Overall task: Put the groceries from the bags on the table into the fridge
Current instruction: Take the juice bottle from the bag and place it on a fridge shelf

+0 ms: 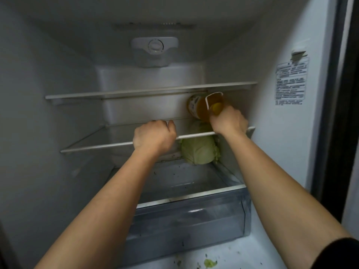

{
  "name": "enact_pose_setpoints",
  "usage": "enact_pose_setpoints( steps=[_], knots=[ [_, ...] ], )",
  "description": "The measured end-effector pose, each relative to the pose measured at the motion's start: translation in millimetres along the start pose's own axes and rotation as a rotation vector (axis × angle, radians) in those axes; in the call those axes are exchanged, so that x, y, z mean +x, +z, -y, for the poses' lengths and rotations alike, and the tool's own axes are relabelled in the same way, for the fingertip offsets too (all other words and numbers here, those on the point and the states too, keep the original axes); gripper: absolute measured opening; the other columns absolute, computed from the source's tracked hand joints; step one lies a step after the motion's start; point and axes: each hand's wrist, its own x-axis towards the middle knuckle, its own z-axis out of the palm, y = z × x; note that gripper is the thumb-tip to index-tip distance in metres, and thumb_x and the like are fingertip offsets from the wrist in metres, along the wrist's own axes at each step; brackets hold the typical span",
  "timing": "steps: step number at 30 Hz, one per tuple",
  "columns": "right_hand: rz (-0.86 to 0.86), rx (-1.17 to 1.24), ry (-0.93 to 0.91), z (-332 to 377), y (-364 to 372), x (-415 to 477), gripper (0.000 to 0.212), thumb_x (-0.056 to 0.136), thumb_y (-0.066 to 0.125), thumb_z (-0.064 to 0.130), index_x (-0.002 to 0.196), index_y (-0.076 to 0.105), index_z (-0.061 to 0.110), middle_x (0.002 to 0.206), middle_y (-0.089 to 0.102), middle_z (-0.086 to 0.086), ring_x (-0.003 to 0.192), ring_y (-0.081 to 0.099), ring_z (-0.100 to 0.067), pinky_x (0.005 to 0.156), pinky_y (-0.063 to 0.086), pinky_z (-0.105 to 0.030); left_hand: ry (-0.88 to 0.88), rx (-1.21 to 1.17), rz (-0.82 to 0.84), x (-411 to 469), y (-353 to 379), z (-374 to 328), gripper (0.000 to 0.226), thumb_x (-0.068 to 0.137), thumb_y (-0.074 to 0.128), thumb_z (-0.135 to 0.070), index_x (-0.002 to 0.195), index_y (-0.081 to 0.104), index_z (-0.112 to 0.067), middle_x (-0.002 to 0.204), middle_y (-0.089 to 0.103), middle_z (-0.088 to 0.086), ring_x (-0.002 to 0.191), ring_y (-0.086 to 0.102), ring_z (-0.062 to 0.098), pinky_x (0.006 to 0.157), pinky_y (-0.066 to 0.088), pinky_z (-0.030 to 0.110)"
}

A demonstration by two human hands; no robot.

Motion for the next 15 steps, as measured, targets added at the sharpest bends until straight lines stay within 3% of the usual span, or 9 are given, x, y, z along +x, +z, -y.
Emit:
enact_pose_setpoints(
  steps=[4, 7, 9, 11, 13, 15],
  knots=[
    [-0.111, 0.083, -0.06, -4, -4, -19, 0.047, 0.098, 0.046, 0.048, 0.125, 0.057, 0.011, 0.118, 0.065, -0.018, 0.108, 0.063, -0.039, 0.078, 0.042, -0.037, 0.057, -0.032, -0.102, -13, -8, 0, 0.048, 0.102, 0.028, -0.038, 0.097, 0.069, -0.013, 0.098, 0.07, 0.016, 0.086, 0.063, 0.037, 0.065, 0.039, 0.035],
    [-0.165, 0.015, -0.219, -15, 0, -50, 0.05, 0.101, 0.036, 0.049, 0.121, 0.06, 0.01, 0.12, 0.064, -0.02, 0.108, 0.06, -0.038, 0.091, 0.043, -0.043, 0.119, -0.02, -0.196, -35, -10, 6, 0.041, 0.098, 0.032, -0.034, 0.09, 0.066, -0.012, 0.09, 0.069, 0.014, 0.081, 0.062, 0.036, 0.069, 0.046, 0.039],
    [-0.155, -0.102, -0.303, -27, 6, -70, 0.059, 0.101, 0.028, 0.054, 0.132, 0.058, 0.013, 0.138, 0.055, -0.021, 0.126, 0.05, -0.036, 0.108, 0.034, -0.046, 0.097, 0.005, -0.176, -55, -9, 14, 0.045, 0.097, 0.031, -0.04, 0.104, 0.066, -0.013, 0.104, 0.068, 0.015, 0.096, 0.062, 0.035, 0.085, 0.047, 0.046],
    [-0.132, -0.136, -0.333, -36, 9, -92, 0.066, 0.101, 0.024, 0.059, 0.148, 0.044, 0.018, 0.157, 0.035, -0.02, 0.146, 0.03, -0.033, 0.121, 0.018, -0.048, 0.091, 0.023, -0.177, -79, -8, 22, 0.048, 0.097, 0.034, -0.044, 0.125, 0.06, -0.015, 0.127, 0.061, 0.017, 0.12, 0.054, 0.035, 0.103, 0.038, 0.054],
    [-0.114, -0.156, -0.362, -46, 12, -121, 0.068, 0.1, 0.023, 0.061, 0.155, 0.032, 0.022, 0.164, 0.021, -0.017, 0.152, 0.016, -0.032, 0.123, 0.01, -0.049, 0.1, 0.014, -0.204, -110, -8, 30, 0.053, 0.098, 0.033, -0.046, 0.135, 0.055, -0.015, 0.141, 0.053, 0.018, 0.135, 0.044, 0.034, 0.111, 0.029, 0.058],
    [-0.117, -0.144, -0.391, -54, 16, -153, 0.069, 0.098, 0.026, 0.059, 0.156, 0.031, 0.02, 0.164, 0.019, -0.018, 0.152, 0.017, -0.033, 0.122, 0.011, -0.049, 0.102, -0.036, -0.221, -144, -9, 35, 0.055, 0.098, 0.032, -0.046, 0.137, 0.054, -0.014, 0.146, 0.048, 0.019, 0.139, 0.04, 0.034, 0.113, 0.027, 0.06]
  ],
)
